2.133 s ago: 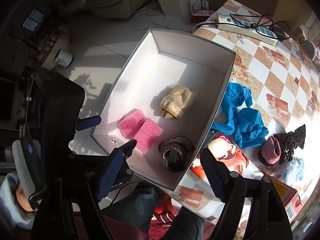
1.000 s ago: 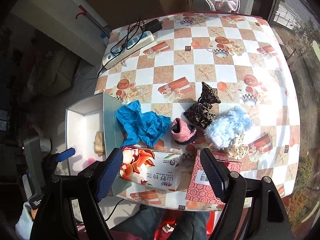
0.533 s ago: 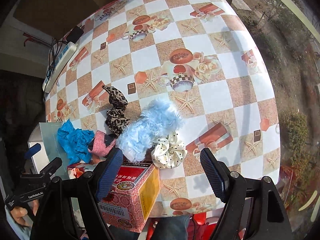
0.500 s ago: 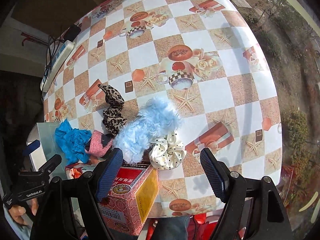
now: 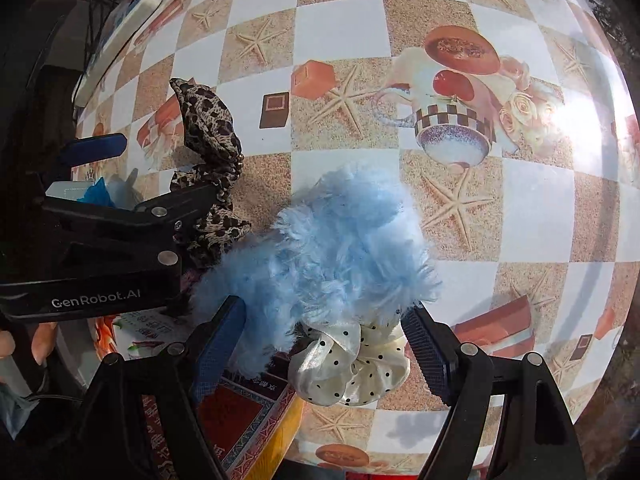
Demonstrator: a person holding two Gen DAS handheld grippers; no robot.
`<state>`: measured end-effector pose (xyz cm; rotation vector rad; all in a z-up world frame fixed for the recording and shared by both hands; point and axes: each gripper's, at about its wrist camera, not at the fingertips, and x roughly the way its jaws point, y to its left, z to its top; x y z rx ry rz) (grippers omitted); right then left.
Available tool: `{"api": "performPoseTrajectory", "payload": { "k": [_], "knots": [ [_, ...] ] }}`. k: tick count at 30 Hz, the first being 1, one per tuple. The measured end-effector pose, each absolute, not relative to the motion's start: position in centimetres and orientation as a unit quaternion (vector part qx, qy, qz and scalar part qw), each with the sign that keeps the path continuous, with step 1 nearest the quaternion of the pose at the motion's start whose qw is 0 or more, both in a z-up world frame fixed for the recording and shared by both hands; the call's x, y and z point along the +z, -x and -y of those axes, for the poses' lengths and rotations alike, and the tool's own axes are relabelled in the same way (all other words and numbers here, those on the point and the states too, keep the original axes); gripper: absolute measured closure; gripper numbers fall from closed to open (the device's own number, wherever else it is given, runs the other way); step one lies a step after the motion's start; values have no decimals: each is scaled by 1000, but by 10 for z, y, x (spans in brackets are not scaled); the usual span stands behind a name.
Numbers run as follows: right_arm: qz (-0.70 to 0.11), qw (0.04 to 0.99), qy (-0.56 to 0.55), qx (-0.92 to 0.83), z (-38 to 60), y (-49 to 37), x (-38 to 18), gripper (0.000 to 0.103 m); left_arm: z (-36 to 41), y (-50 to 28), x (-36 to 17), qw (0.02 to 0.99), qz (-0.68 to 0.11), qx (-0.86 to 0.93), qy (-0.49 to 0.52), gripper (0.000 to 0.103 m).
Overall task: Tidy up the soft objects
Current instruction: 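Reach the left tool to the leopard scarf while the right tool reaches the blue fluffy item, then grasp the leopard-print scarf with the left tool while the right tool grasps the light-blue fluffy item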
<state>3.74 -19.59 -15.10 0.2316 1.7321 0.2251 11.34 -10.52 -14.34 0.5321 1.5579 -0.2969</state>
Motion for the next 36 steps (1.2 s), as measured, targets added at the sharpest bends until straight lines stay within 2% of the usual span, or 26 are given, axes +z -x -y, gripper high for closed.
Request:
{"api": "performPoseTrajectory", "payload": {
  "k": [4,6,13,19,23,25,36],
  "knots": [
    [-749,656,-60,69,195,-52,-161,22,97,-130,-143,701,-659,-73,-262,0],
    [-739,669,-75,36,212,-61,-158,22,83,-142,-138,709,-659,-49,-248,0],
    [-688,701,-184,-32,289,-65,-129,22,40,-161,-112,717,-689,-47,-97,0],
    [-707,673,-219,-17,276,-68,-150,22,46,-162,-136,695,-717,-28,-49,0],
    [-719,667,-192,-30,258,-76,-164,22,51,-162,-154,689,-723,-20,-47,0],
    [-718,672,-179,-28,251,-81,-168,1,51,-163,-163,685,-727,-14,-49,0],
    [-732,676,-68,-46,211,-94,-181,0,34,-165,-180,675,-737,-20,-27,0]
  ]
}}
